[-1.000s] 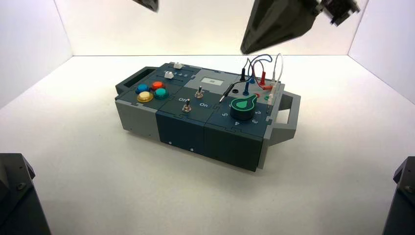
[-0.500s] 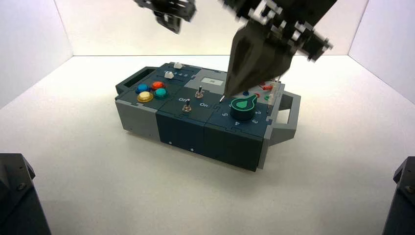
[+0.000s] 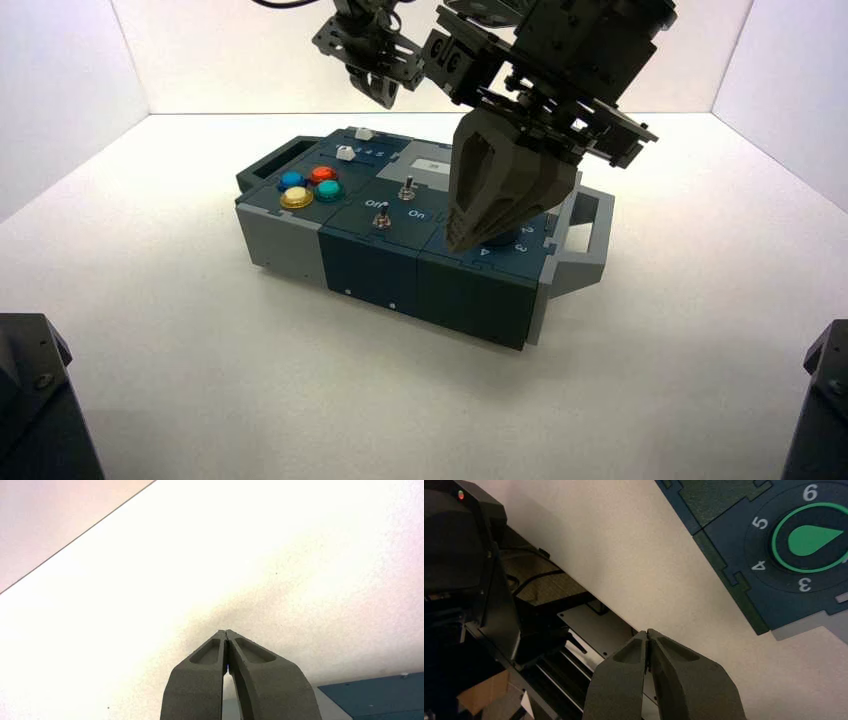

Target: Rotate the box counterclockwise.

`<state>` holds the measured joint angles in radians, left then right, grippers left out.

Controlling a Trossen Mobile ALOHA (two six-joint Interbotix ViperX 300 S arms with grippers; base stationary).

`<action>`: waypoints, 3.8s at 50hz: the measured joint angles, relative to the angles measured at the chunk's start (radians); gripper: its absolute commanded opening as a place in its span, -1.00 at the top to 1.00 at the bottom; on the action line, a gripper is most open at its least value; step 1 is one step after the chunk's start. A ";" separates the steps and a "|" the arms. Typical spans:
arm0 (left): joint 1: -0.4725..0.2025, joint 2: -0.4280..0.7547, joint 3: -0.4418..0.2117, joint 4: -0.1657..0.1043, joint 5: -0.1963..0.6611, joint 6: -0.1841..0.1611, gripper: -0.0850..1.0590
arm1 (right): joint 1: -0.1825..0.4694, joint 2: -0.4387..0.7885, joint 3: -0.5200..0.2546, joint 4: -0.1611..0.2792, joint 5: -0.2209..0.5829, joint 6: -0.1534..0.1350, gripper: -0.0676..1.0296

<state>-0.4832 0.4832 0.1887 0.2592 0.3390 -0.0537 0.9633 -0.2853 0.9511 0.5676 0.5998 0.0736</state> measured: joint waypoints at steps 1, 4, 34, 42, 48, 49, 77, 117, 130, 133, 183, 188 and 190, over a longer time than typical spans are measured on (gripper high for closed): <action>0.000 0.003 -0.003 0.000 0.000 0.003 0.91 | 0.000 0.000 0.002 0.002 -0.002 0.000 0.92; 0.000 0.009 -0.009 0.000 0.000 0.008 0.91 | 0.002 0.000 0.008 0.005 -0.005 0.000 0.92; 0.000 0.074 -0.035 0.000 0.006 0.020 0.91 | 0.002 0.107 0.026 0.011 -0.009 -0.006 0.92; 0.002 0.074 -0.035 0.002 0.018 0.026 0.91 | 0.002 0.126 0.023 0.011 -0.009 -0.006 0.91; 0.000 0.074 -0.035 0.000 0.032 0.037 0.91 | 0.002 0.132 0.023 0.011 -0.009 -0.006 0.92; 0.000 0.074 -0.035 0.000 0.032 0.037 0.91 | 0.002 0.133 0.023 0.011 -0.012 -0.006 0.92; 0.000 0.074 -0.023 0.000 0.049 0.067 0.91 | 0.002 0.253 0.023 0.009 -0.094 -0.006 0.91; 0.000 0.060 0.009 0.002 0.043 0.081 0.91 | -0.087 0.267 0.029 -0.011 -0.155 -0.006 0.92; 0.005 0.057 0.015 0.000 0.043 0.081 0.91 | -0.110 0.255 0.051 -0.015 -0.164 -0.006 0.92; 0.005 0.057 0.017 0.002 0.043 0.081 0.91 | -0.110 0.255 0.057 -0.015 -0.166 -0.006 0.92; 0.009 0.040 0.057 0.005 0.040 0.120 0.91 | -0.238 0.253 0.055 -0.048 -0.153 -0.003 0.92; 0.009 0.034 0.066 0.005 0.040 0.120 0.91 | -0.249 0.252 0.054 -0.055 -0.152 -0.003 0.92; 0.009 0.031 0.071 0.005 0.040 0.120 0.91 | -0.258 0.253 0.051 -0.061 -0.152 -0.002 0.92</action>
<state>-0.4740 0.5139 0.2592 0.2638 0.3789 0.0660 0.7056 -0.0322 1.0017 0.5062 0.4479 0.0721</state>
